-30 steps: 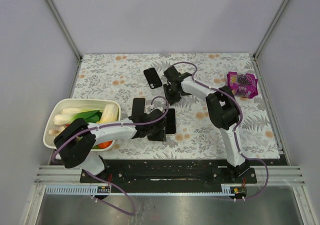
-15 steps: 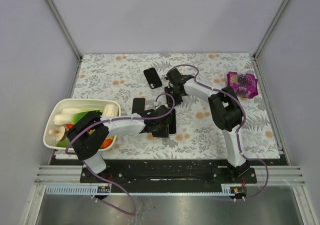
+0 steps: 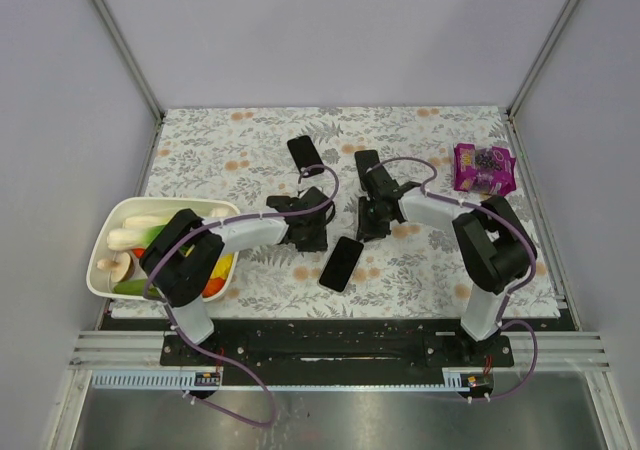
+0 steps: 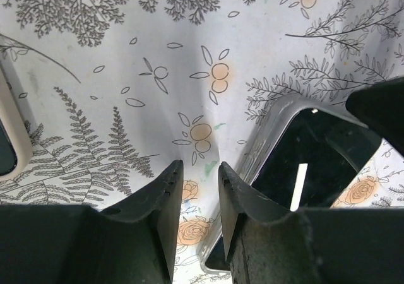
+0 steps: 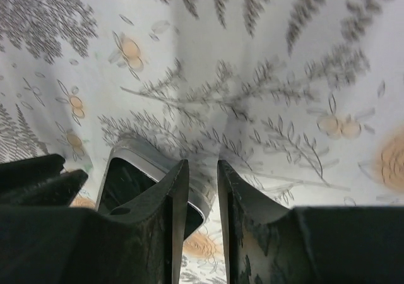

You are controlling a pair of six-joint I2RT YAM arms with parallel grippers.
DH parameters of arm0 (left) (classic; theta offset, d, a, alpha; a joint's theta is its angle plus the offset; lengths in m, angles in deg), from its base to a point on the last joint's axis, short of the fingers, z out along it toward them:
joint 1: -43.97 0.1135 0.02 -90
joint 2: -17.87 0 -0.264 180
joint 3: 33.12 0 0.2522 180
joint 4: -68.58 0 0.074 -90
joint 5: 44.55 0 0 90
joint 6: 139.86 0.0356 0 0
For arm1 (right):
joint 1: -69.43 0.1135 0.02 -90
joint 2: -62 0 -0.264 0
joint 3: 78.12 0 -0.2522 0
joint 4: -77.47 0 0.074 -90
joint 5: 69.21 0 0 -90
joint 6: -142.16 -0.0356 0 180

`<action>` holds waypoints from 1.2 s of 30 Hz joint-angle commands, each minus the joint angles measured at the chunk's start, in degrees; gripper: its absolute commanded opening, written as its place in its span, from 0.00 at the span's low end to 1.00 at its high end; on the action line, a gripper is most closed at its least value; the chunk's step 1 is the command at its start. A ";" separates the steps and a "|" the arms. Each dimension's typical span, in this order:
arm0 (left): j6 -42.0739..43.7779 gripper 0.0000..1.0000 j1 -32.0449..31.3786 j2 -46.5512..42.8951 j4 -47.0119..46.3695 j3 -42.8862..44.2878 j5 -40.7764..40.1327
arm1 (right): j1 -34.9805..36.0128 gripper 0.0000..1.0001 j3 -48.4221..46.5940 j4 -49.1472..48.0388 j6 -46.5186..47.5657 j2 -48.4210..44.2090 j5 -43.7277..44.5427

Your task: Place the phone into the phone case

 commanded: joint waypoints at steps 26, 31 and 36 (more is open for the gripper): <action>-7.20 0.28 -12.57 -15.18 5.29 -11.77 0.10 | -0.87 0.35 -4.29 -0.18 -2.52 3.23 -0.68; -6.33 0.27 -13.27 -12.28 5.21 -10.01 0.36 | -0.87 0.34 -3.94 -0.10 -2.17 3.14 -1.30; -5.36 0.25 -14.15 -8.94 5.29 -7.82 0.80 | -0.87 0.34 -2.27 -1.06 -2.25 2.70 -2.09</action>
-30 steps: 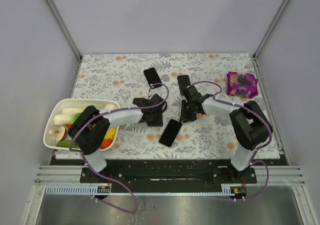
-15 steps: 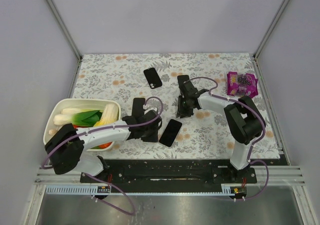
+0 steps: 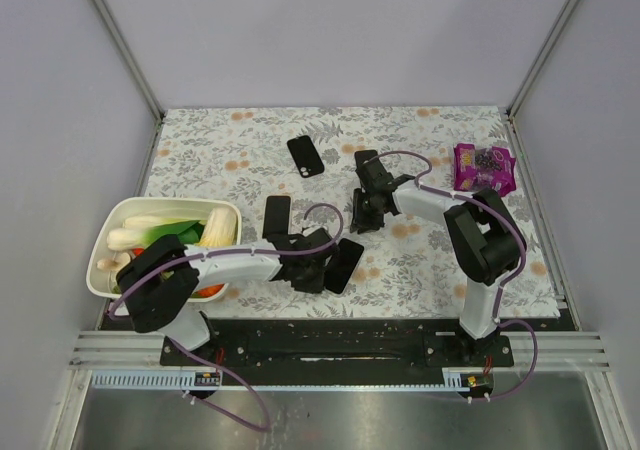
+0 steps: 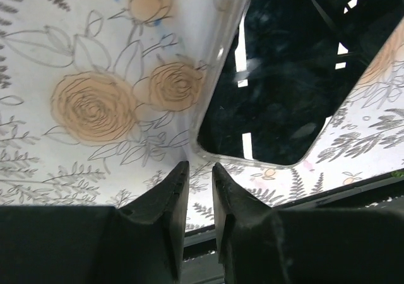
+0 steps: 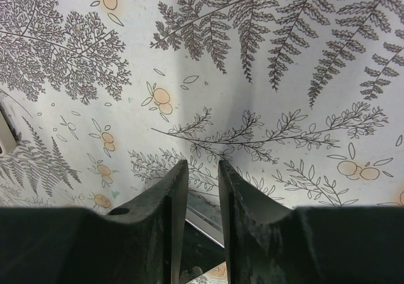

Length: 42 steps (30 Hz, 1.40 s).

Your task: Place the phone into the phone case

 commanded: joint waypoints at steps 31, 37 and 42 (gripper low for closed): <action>10.21 0.26 15.57 22.34 -1.20 25.13 -0.39 | -4.11 0.34 16.80 -5.15 -4.20 -10.83 -0.66; 10.47 0.27 16.80 22.17 -1.64 25.40 0.58 | -4.02 0.34 24.01 -8.50 -7.02 -15.67 -2.07; 10.38 0.27 16.97 20.24 -1.81 23.91 0.67 | -4.19 0.34 26.39 -7.71 -7.37 -19.54 2.57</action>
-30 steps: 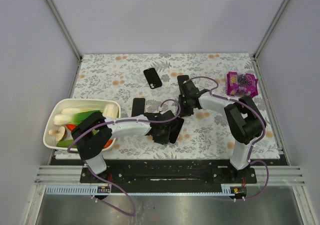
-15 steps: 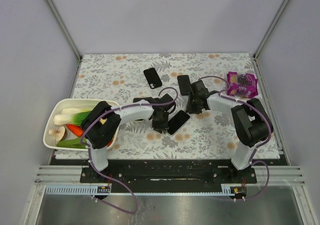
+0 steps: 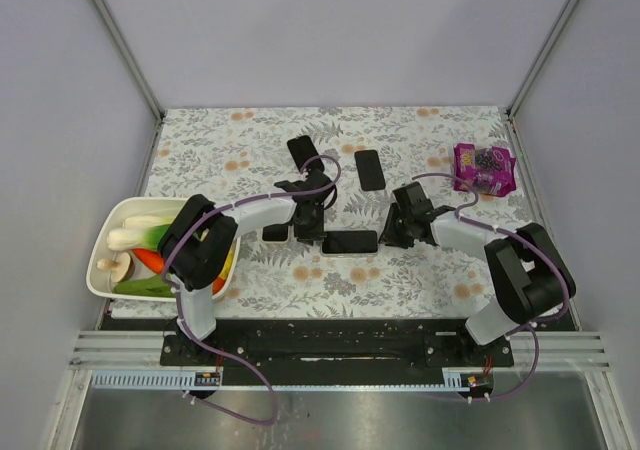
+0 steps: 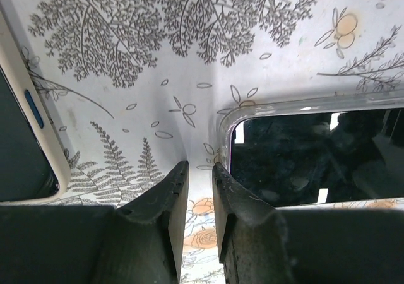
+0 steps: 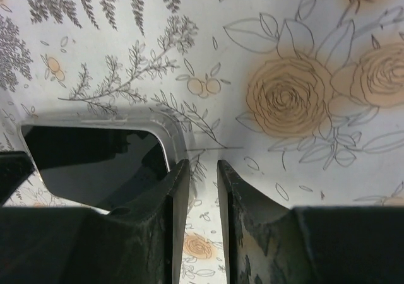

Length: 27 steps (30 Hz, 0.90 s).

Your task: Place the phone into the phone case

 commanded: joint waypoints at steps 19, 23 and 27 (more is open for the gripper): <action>-0.15 0.27 -0.01 -2.45 -9.43 -3.70 -1.56 | 0.83 0.33 2.61 2.75 -1.44 -8.94 -2.60; -0.06 0.26 -0.09 -2.19 -9.51 -3.53 -1.38 | 1.18 0.32 2.34 1.44 -1.18 -7.62 -3.30; -0.06 0.26 -0.09 -1.92 -9.78 -3.70 -1.12 | 1.88 0.31 1.21 1.26 -1.00 -5.43 -3.74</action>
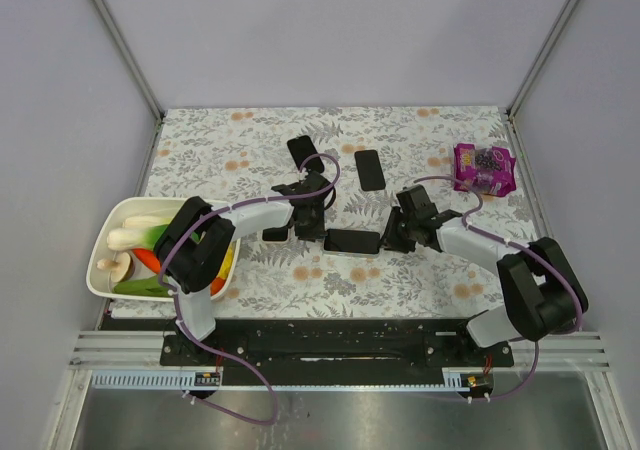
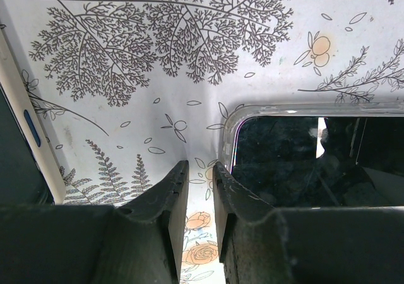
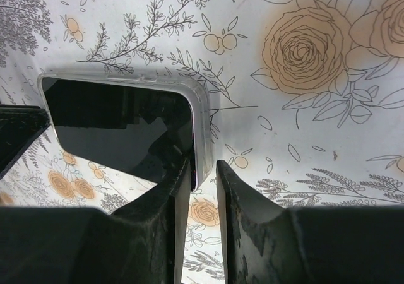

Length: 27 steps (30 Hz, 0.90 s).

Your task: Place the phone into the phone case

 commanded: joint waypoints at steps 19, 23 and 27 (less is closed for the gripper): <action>-0.30 0.26 -0.36 0.84 -3.92 -1.17 1.88 | 8.60 0.08 -4.29 2.53 0.33 10.20 3.58; -0.22 0.26 -0.45 1.19 -4.01 -1.08 2.06 | 10.36 0.07 -5.09 2.88 0.24 13.27 4.37; -0.13 0.26 -0.36 1.28 -4.28 -1.34 2.23 | 11.51 0.06 -5.44 2.88 -0.02 15.91 5.43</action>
